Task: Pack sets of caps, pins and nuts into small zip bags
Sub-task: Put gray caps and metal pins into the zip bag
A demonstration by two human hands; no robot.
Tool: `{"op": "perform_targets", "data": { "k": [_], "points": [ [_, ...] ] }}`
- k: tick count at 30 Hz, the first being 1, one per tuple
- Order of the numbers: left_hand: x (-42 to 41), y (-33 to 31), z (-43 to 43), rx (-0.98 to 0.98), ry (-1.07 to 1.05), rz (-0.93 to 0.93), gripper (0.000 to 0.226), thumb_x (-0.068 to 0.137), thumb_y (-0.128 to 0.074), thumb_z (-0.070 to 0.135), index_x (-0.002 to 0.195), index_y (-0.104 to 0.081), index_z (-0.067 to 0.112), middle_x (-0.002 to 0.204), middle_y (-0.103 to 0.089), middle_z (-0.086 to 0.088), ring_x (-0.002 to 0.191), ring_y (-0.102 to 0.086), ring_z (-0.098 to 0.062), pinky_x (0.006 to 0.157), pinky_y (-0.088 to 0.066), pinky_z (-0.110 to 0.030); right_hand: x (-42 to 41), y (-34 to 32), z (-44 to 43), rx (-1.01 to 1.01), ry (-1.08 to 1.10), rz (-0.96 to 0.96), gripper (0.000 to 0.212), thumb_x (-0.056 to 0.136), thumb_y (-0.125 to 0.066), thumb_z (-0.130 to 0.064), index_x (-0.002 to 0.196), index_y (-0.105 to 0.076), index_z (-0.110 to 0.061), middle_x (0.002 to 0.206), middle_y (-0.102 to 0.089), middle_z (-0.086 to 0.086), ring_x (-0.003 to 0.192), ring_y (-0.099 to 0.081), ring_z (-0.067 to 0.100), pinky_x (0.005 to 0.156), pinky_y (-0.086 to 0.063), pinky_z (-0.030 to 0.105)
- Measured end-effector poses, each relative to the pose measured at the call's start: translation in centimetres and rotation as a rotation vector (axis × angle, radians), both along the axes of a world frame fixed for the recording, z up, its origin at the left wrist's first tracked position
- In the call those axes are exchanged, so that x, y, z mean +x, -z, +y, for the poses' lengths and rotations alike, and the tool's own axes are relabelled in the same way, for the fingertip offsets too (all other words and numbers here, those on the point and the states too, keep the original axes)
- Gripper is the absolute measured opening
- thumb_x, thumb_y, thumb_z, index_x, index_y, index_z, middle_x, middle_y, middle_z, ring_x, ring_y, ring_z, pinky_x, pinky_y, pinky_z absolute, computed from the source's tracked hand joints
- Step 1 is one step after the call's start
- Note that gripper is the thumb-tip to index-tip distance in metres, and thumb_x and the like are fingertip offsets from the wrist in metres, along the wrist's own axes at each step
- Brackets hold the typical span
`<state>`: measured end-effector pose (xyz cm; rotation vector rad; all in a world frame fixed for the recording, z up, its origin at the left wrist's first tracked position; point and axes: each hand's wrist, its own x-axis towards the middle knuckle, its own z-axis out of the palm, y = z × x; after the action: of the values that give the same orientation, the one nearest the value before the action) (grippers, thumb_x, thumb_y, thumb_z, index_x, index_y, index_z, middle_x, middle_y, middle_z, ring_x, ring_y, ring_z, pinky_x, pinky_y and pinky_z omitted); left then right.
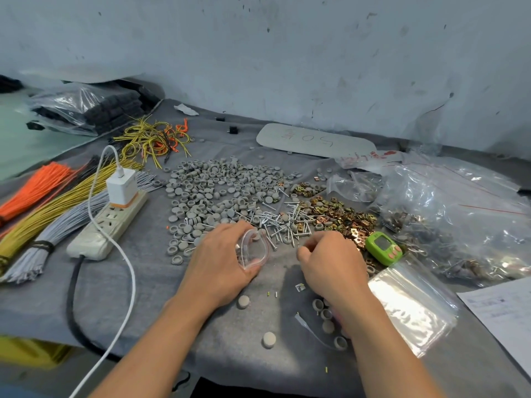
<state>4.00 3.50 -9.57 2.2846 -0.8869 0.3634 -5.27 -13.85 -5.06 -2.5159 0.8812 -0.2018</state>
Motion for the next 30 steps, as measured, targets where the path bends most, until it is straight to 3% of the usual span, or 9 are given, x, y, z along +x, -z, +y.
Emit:
{"op": "perform_targets", "data": {
  "k": [5,10,15,18,20,22,25,27,30],
  "points": [
    [0.1,0.2,-0.1,0.012,0.008,0.007,0.036,0.074,-0.076,0.047,0.102,-0.057,0.037,0.094,-0.055,0.019,0.089,-0.051,-0.005,0.075,-0.041,-0.026,-0.1,0.1,2.6,0.126,-0.165,-0.209,0.021,0.093,-0.069,-0.036,0.073,-0.068,-0.032,0.064,-0.069,-0.011,0.06,-0.064,0.009,0.058,-0.051,0.029],
    [0.1,0.0,-0.2,0.005,0.049,0.025,0.021,0.075,-0.052,0.042,0.092,-0.057,0.031,0.088,-0.06,0.014,0.089,-0.054,-0.009,0.079,-0.049,-0.038,1.7,0.1,5.8,0.141,-0.32,-0.265,0.021,0.085,-0.067,-0.015,0.067,-0.068,-0.026,0.059,-0.065,-0.006,0.063,-0.063,0.016,0.06,-0.052,0.032],
    [0.4,0.3,-0.1,-0.008,0.044,0.041,0.024,0.077,-0.054,0.034,0.1,-0.061,0.029,0.096,-0.064,0.011,0.097,-0.056,-0.013,0.08,-0.049,-0.04,2.8,0.3,6.4,0.109,-0.411,-0.214,0.023,0.091,-0.059,-0.012,0.071,-0.064,-0.023,0.078,-0.067,0.001,0.079,-0.064,0.029,0.07,-0.053,0.036],
    [0.3,0.2,-0.1,-0.015,0.043,0.046,0.028,0.073,-0.054,0.043,0.098,-0.06,0.032,0.093,-0.061,0.012,0.093,-0.055,-0.011,0.077,-0.047,-0.034,2.4,0.1,5.5,0.139,-0.423,-0.206,0.027,0.085,-0.063,-0.01,0.065,-0.069,-0.027,0.073,-0.067,-0.003,0.077,-0.064,0.021,0.068,-0.051,0.029],
    [0.4,0.3,-0.2,0.01,0.043,0.023,0.027,0.073,-0.064,0.044,0.097,-0.059,0.033,0.091,-0.06,0.016,0.092,-0.053,-0.008,0.074,-0.041,-0.029,2.0,-0.3,4.4,0.242,-0.328,-0.278,0.027,0.083,-0.066,-0.008,0.073,-0.08,-0.029,0.069,-0.073,-0.012,0.068,-0.066,0.005,0.06,-0.047,0.014],
    [0.4,0.4,-0.1,0.013,0.023,0.009,0.032,0.073,-0.074,0.042,0.1,-0.058,0.035,0.092,-0.058,0.019,0.092,-0.051,-0.004,0.073,-0.036,-0.024,1.6,-0.5,2.7,0.274,-0.154,-0.345,0.029,0.086,-0.069,-0.011,0.074,-0.081,-0.033,0.066,-0.072,-0.018,0.05,-0.06,-0.002,0.049,-0.042,0.011],
    [0.5,0.5,0.0,0.012,0.012,0.003,0.034,0.075,-0.075,0.044,0.104,-0.059,0.037,0.097,-0.059,0.02,0.093,-0.052,-0.003,0.076,-0.037,-0.022,1.1,-0.3,-0.3,0.091,0.101,-0.2,0.018,0.092,-0.07,-0.021,0.083,-0.079,-0.034,0.085,-0.075,-0.013,0.063,-0.064,0.008,0.058,-0.055,0.028],
    [0.5,0.4,0.0,0.018,0.015,0.001,0.035,0.074,-0.075,0.044,0.105,-0.059,0.037,0.099,-0.059,0.02,0.094,-0.053,-0.003,0.077,-0.04,-0.023,0.7,-0.1,-1.9,-0.031,0.234,-0.055,0.01,0.091,-0.071,-0.034,0.092,-0.078,-0.028,0.088,-0.074,-0.004,0.076,-0.063,0.021,0.064,-0.051,0.03],
    [0.5,0.4,0.0,0.022,0.014,0.001,0.037,0.073,-0.075,0.045,0.105,-0.059,0.038,0.099,-0.059,0.021,0.093,-0.053,-0.002,0.076,-0.039,-0.022,0.4,0.4,-2.5,-0.094,0.281,0.07,0.023,0.089,-0.069,-0.044,0.091,-0.072,-0.021,0.085,-0.069,0.002,0.073,-0.059,0.026,0.057,-0.04,0.027]
  ]
}}
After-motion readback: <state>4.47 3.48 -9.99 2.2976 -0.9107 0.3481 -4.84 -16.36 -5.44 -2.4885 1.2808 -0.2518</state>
